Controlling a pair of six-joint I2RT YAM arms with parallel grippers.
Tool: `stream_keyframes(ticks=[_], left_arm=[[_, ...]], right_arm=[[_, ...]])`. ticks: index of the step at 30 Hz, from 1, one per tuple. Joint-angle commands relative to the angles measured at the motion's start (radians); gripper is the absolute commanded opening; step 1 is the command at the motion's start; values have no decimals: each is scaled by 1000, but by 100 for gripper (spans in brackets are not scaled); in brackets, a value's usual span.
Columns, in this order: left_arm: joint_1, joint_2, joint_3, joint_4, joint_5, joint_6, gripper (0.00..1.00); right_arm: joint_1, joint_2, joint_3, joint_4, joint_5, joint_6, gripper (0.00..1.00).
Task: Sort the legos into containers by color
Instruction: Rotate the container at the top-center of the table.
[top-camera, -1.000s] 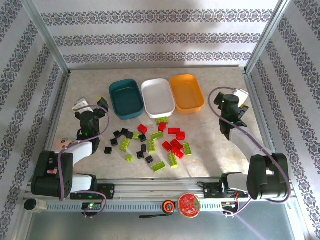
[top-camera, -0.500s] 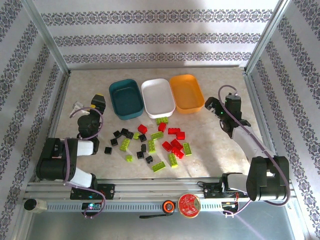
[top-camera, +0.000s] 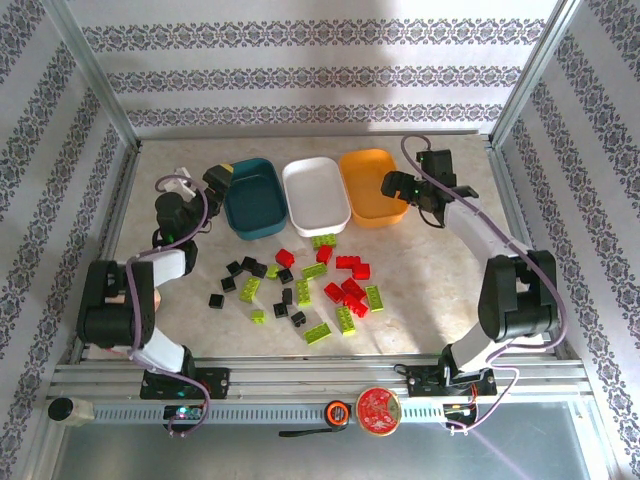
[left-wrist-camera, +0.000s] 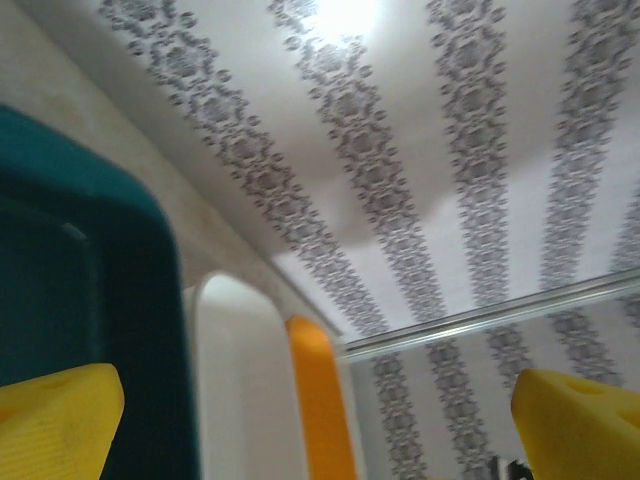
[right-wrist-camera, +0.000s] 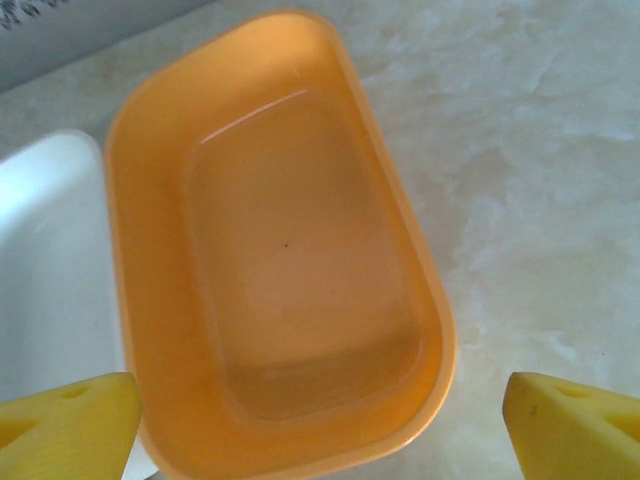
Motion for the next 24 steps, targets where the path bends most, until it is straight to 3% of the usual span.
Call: stream_keyframes(ticks=[1,5,12,17,24], left_arm=[[-41,-158,119,-624,-162,326,99],[-83,-218,181,-831,-353,459,99],[-118,-254,199,-915,-487,542,99],[-122,-277,173,-864,-478,540,99],[-119,-291,125,-771,-443,507,99]], right_arm=[[22,28,43,-73,25,-17,93],[49,60,62,-78,51,-21,93],[147,169,185,-90,5,-34,93],[218,270,287,-90,11,-7,92],[240,410,418,-170,110,60,77]])
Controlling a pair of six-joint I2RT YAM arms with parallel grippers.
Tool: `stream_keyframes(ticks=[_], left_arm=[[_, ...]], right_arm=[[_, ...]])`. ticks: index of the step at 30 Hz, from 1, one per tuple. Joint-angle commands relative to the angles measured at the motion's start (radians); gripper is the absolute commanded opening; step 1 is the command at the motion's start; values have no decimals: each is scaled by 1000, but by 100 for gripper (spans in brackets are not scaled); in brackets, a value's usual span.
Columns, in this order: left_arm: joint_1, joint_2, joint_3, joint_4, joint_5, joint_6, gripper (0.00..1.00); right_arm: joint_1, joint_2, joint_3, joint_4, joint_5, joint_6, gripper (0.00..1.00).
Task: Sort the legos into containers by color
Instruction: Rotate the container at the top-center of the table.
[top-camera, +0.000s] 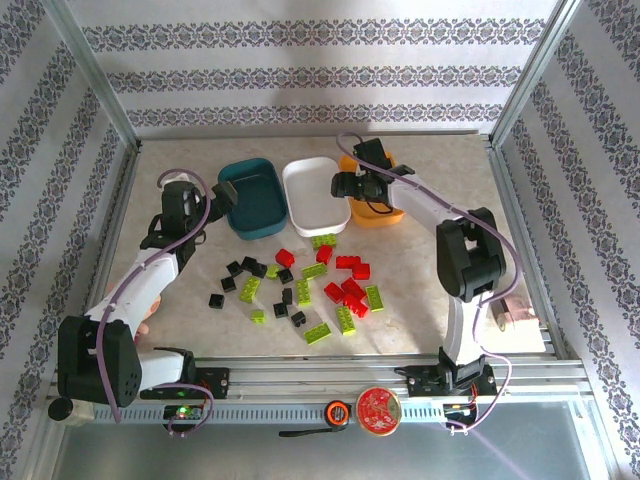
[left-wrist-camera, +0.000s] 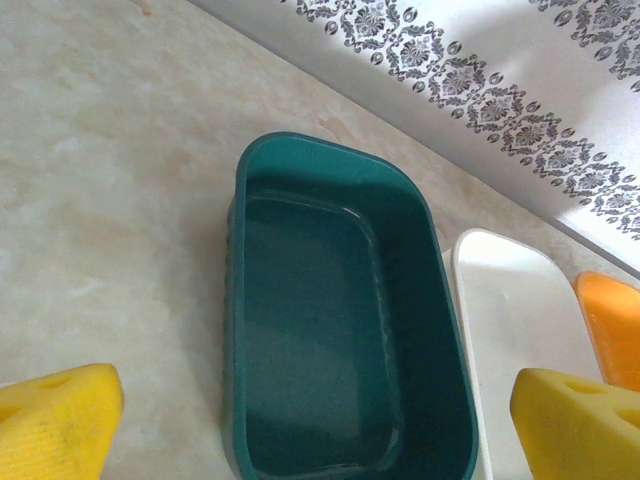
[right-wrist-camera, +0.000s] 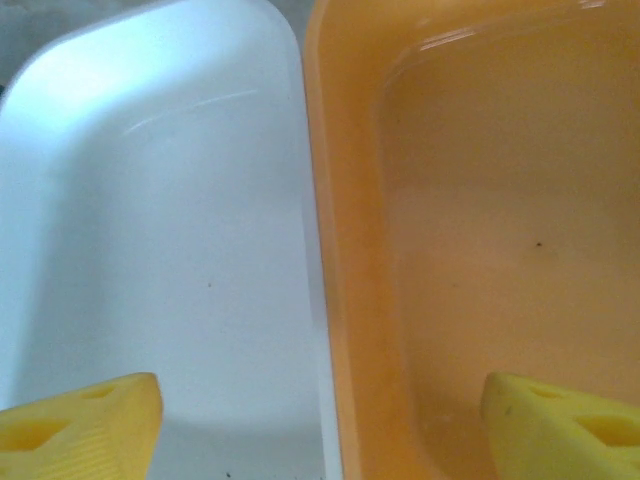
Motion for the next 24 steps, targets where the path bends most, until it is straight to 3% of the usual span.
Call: stream_keyframes(ticks=[1,10,16,24], left_arm=[[-8,-29,-25,70,8,7,99],[-1,-37,-30,77,25,-17,99],[20,-32,-49,185,153,-47,99],[21,-41,-33,153,158,-24,99]], right_arm=[[0,53,65,-60,70,32,74],[29,147,139,-102,93,43,54],[43,163,119,-105,131,84,38],[54,139,47,-102,204,175,16]])
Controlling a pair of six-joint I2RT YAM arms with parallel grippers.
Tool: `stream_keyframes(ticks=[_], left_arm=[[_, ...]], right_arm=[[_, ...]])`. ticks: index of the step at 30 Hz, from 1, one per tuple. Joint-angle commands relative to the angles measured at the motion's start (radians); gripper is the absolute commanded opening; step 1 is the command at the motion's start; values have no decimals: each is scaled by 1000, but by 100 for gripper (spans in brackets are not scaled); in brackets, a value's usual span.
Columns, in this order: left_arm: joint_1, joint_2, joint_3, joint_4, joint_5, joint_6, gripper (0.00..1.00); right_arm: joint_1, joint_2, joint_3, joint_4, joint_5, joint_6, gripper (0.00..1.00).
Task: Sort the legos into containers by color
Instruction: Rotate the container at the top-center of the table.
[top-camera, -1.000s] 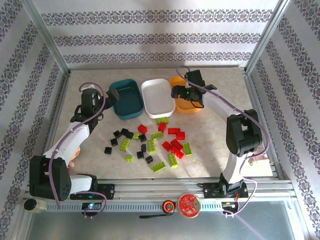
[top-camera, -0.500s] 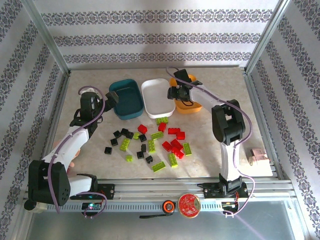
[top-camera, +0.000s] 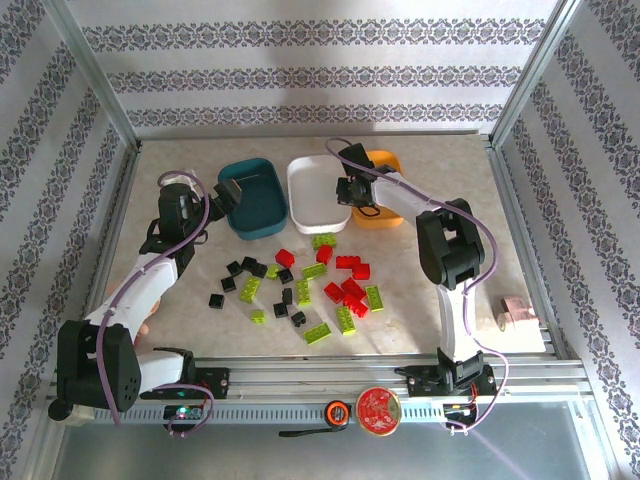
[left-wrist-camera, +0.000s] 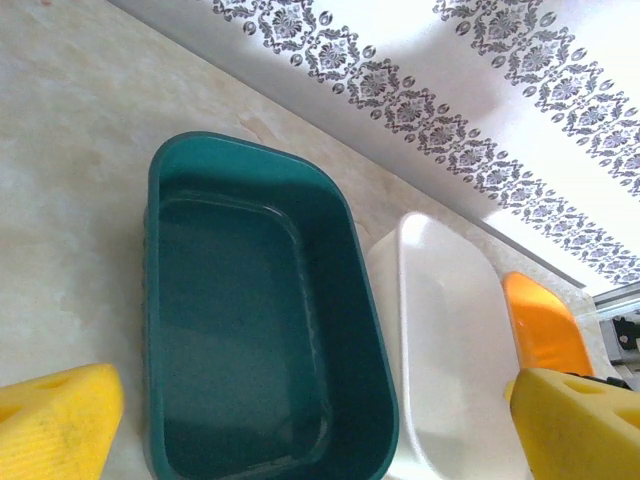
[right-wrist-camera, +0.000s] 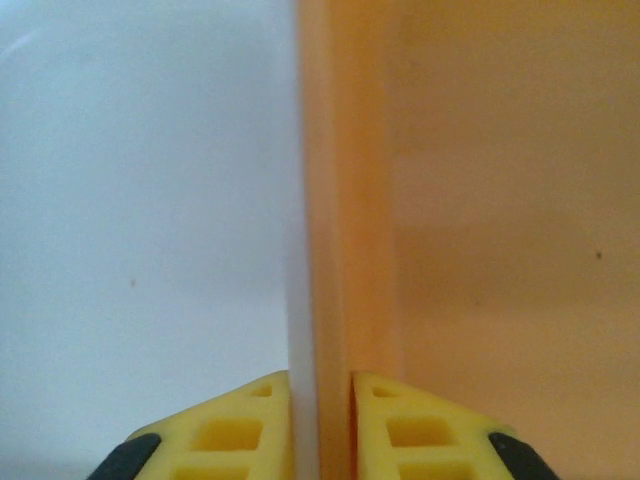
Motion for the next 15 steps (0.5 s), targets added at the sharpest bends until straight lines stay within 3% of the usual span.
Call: stream_keyframes(ticks=[1,3,5,10,15], left_arm=[[10,-18,-1,45,23,7,99],[10,-18,-6,52,18,0,99],[11,-15,-9,60,20,-2,99],[10,-13,-8,63,21,-20,99],[10,-21,-4,49,8,-40,99]], right_arm=[[10,-8,-57,-37,64,69,14],[10,-24,-78,-37,81,91,11],[10,-36,-97,-15,78,89,14],[10,-69,-86,-10,73,31,60],[40,-193,-112,36,65,-40,69]])
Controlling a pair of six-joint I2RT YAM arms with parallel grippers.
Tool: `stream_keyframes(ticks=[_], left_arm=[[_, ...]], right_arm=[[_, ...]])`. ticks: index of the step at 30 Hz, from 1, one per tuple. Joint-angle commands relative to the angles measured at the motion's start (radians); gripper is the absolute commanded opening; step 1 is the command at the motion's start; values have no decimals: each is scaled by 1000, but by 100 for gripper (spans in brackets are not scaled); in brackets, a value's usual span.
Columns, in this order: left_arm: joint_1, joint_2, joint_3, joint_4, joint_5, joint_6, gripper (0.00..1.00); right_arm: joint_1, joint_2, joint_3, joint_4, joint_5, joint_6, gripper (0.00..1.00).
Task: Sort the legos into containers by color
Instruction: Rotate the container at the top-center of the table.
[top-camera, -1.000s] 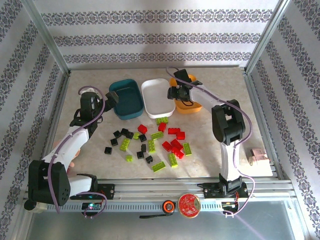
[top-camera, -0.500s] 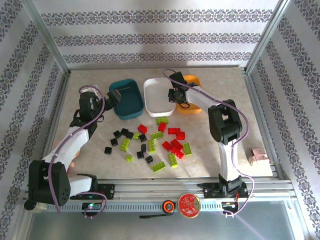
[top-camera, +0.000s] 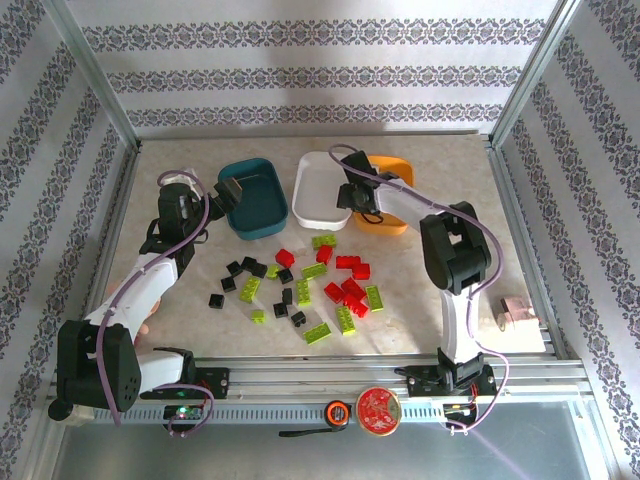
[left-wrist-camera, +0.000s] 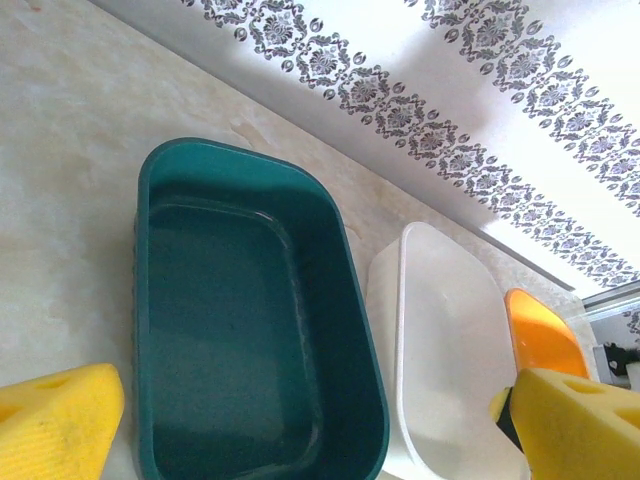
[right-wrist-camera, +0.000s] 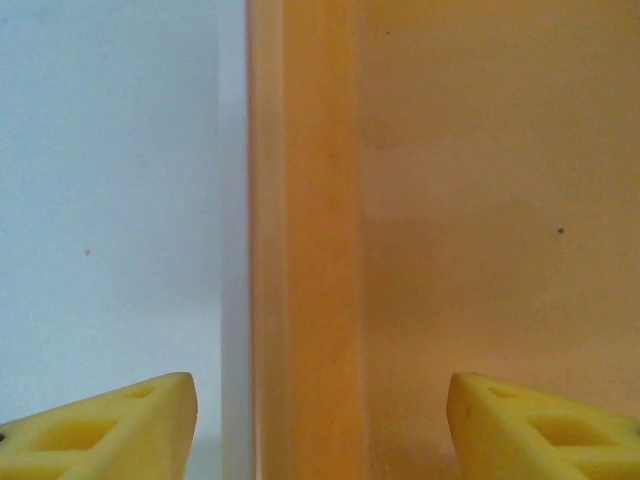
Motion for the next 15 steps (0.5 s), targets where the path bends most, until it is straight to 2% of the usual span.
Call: stream_keyframes(ticks=[1,6,10,15], left_arm=[[10,-24,-2,22,-7,-34,99],[13,-38,-4,2,-33,-63,99],[16,-66,-10,-1,-42,-69,99],[19,-92,-44,33,-30,-118,99]], right_arm=[[45,-125,8,25,-4,-77,71],[128,-46,172,-40,-162,-153,74],[191,70,317,-68,-189,-173,74],[218,211,523,-94,-206,-155,71]])
